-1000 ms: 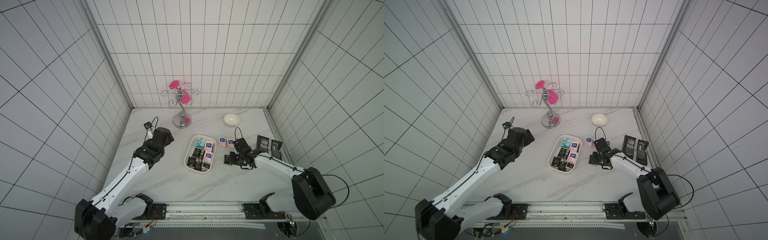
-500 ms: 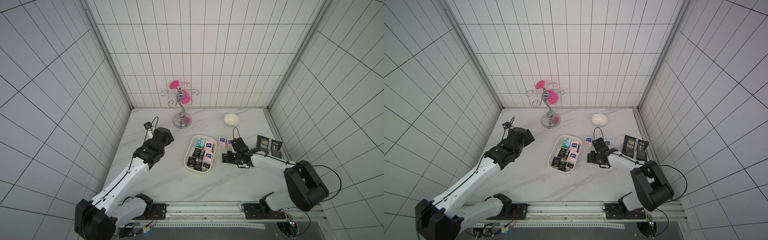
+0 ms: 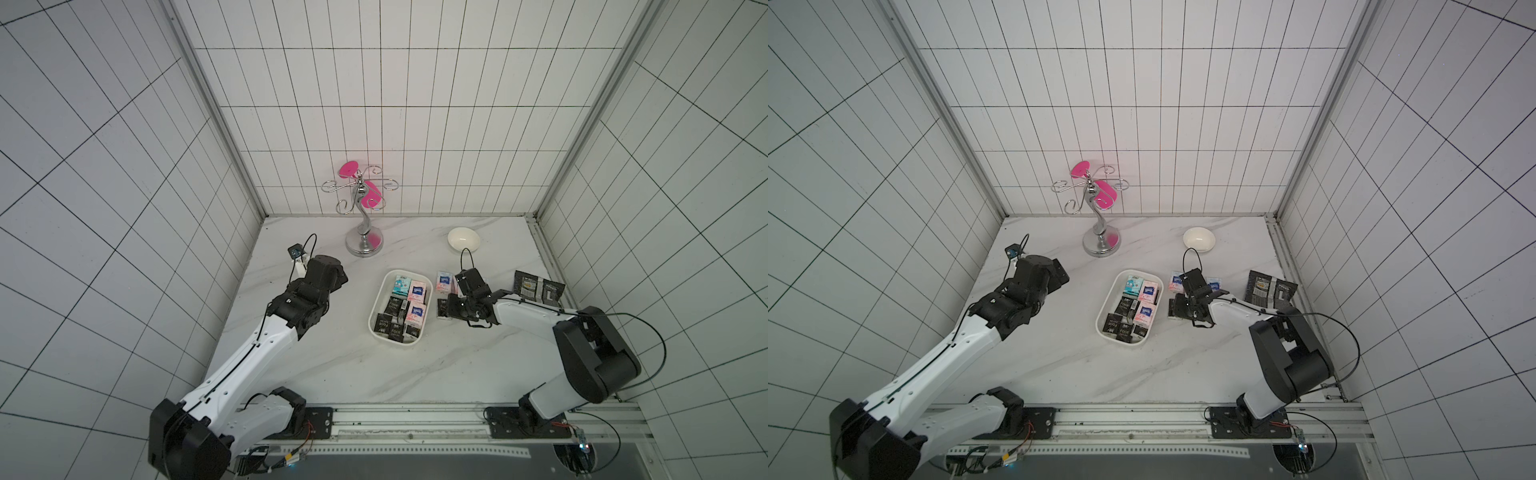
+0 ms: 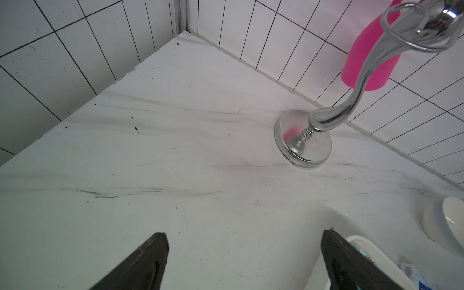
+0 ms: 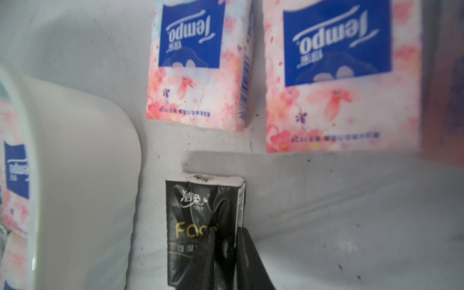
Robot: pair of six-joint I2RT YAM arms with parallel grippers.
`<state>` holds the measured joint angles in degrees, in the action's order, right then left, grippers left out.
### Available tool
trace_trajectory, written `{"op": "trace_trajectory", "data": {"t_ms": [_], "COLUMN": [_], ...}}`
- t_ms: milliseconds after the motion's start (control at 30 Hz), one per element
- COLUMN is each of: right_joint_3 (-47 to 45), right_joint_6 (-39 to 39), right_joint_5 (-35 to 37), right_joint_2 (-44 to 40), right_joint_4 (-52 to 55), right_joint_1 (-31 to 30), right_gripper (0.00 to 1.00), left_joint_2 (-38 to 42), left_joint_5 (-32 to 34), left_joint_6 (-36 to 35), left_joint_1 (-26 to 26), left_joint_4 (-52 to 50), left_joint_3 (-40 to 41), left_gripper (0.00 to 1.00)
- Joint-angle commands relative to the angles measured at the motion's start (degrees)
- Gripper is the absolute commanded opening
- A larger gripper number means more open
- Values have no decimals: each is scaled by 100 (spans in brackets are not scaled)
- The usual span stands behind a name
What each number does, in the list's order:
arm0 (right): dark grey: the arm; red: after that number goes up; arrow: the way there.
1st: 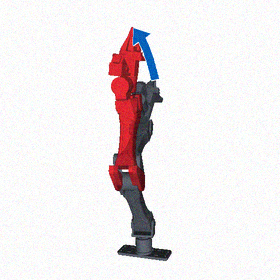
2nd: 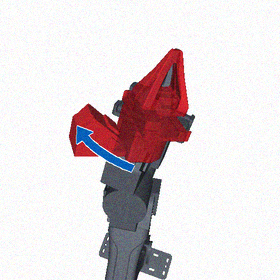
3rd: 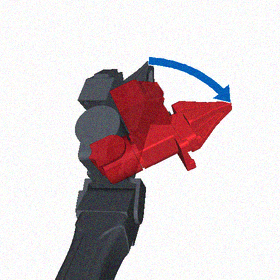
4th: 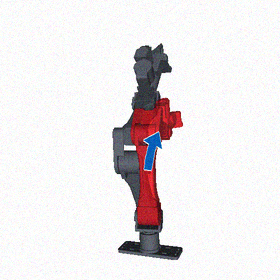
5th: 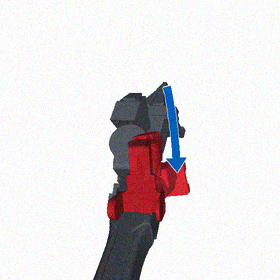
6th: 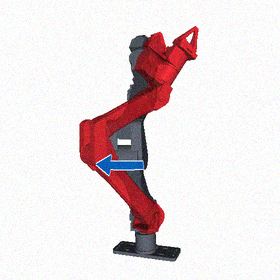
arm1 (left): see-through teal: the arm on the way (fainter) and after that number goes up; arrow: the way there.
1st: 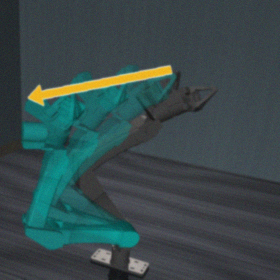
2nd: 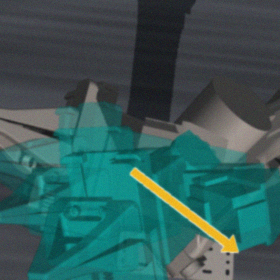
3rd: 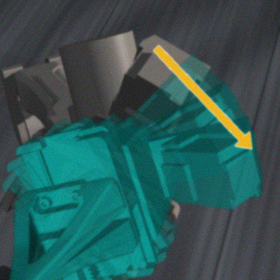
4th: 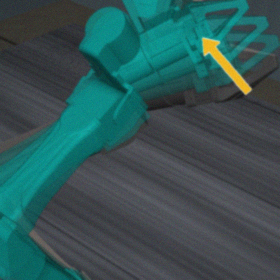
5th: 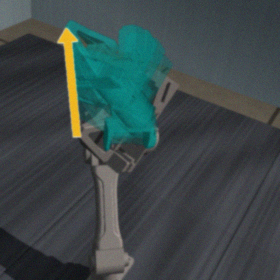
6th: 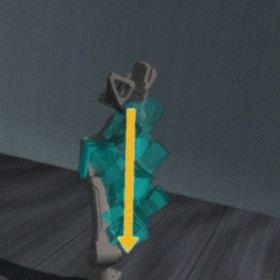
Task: Take the pocket tissues out of the storage box
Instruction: Place the pocket tissues at the center of the board, then pick up the pocket tissues from the storage box.
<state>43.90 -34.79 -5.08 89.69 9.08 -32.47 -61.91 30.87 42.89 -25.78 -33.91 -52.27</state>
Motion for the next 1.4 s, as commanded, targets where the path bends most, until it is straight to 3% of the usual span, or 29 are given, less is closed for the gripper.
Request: {"op": "trace_trajectory", "data": {"t_ms": [0, 533, 767, 1000, 1367], "right_joint_3": [136, 592, 1926, 2901, 4380], "right_joint_6": [-98, 417, 715, 402, 343], "right_joint_5": [7, 93, 396, 683, 1352], "right_joint_2": [159, -1322, -380, 795, 2174], "right_joint_4": [209, 1260, 1647, 1394, 2070], "right_joint_1": [30, -158, -948, -1344, -1824], "right_gripper": [19, 30, 37, 38, 44], "left_joint_2": [76, 46, -69, -128, 56], "left_joint_5": [94, 72, 99, 155, 265], "left_joint_6": [-13, 13, 43, 46, 3], "left_joint_1": [-15, -15, -160, -252, -238], "left_joint_4": [-27, 3, -10, -49, -60], "left_joint_3": [-66, -75, -178, -205, -107], "left_gripper": [98, 98, 98, 98, 99]}}
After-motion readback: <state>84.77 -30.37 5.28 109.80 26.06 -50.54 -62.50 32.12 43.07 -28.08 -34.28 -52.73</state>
